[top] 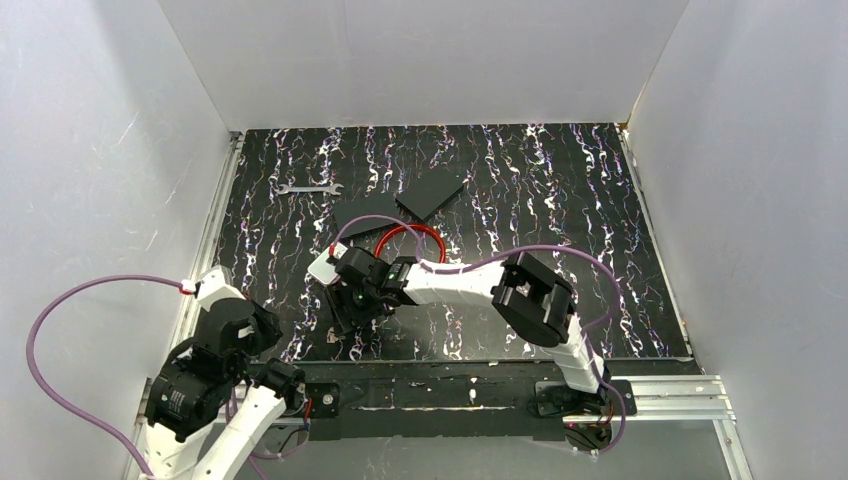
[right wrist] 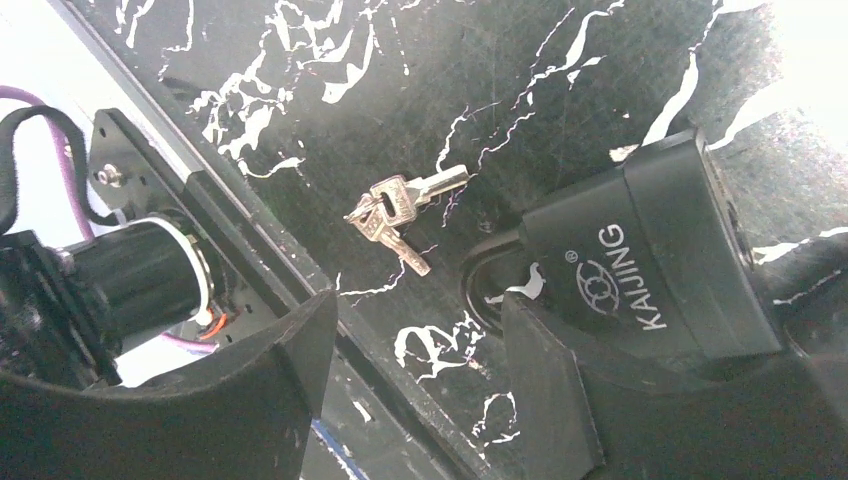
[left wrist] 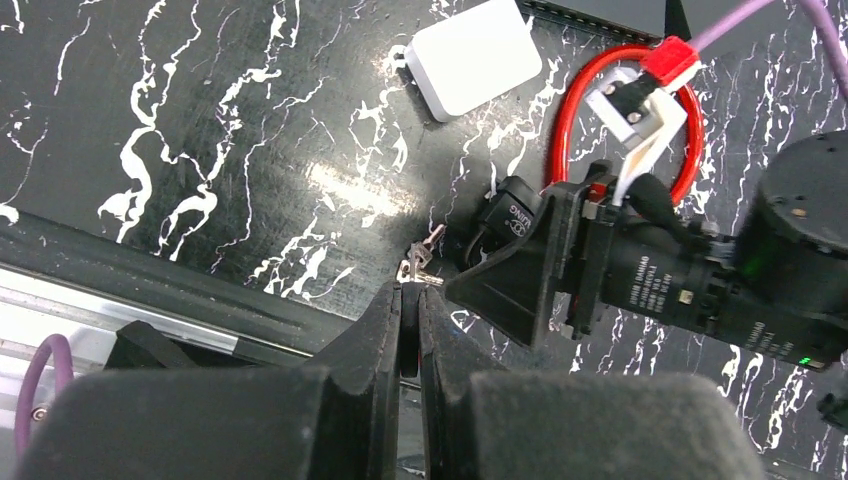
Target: Unlock with the key
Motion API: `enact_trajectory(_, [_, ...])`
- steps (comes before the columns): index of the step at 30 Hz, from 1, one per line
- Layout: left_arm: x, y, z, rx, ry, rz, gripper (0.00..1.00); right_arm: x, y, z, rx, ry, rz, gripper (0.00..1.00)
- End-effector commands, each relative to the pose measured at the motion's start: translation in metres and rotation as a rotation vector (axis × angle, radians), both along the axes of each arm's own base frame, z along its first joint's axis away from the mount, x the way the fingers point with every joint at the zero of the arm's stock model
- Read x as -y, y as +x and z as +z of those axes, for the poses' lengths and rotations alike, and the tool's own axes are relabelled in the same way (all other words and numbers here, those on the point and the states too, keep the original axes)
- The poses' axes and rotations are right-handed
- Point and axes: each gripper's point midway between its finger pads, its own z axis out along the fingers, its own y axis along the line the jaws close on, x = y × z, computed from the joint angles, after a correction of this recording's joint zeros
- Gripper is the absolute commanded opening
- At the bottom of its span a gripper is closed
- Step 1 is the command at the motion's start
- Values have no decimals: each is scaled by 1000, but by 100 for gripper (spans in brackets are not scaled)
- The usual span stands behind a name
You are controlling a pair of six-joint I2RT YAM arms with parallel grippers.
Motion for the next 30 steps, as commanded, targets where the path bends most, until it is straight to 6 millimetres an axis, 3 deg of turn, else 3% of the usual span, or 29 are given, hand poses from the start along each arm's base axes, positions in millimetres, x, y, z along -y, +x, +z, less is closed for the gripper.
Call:
enact_trajectory(1, [2,0,-1,-29,-11,6,0,-6,4,-6,27,-6,-5,70])
enact_trajectory(5, [1,0,-3,-46,-3,17,0,19,12,-19,91,-125,-8,69])
enact_trajectory(11, [0,-1,-3,-40,-6,24,0,70,44,5,260,-275,-12,71])
enact_trajectory(18, [1,0,-4,-53,-2,21,0,136,102,-1,230,-361,-94,74])
enact_trajectory(21, [2,1,-5,-57,-2,16,0,145,131,5,240,-356,-123,74])
enact_trajectory(25, [4,1,-5,-60,-2,9,0,140,161,23,246,-320,-145,75])
enact_trajectory(28, [4,2,-5,-63,-1,5,0,131,162,40,199,-301,-172,75])
enact_trajectory(30, [4,2,-6,-66,0,5,0,127,151,48,108,-290,-233,75])
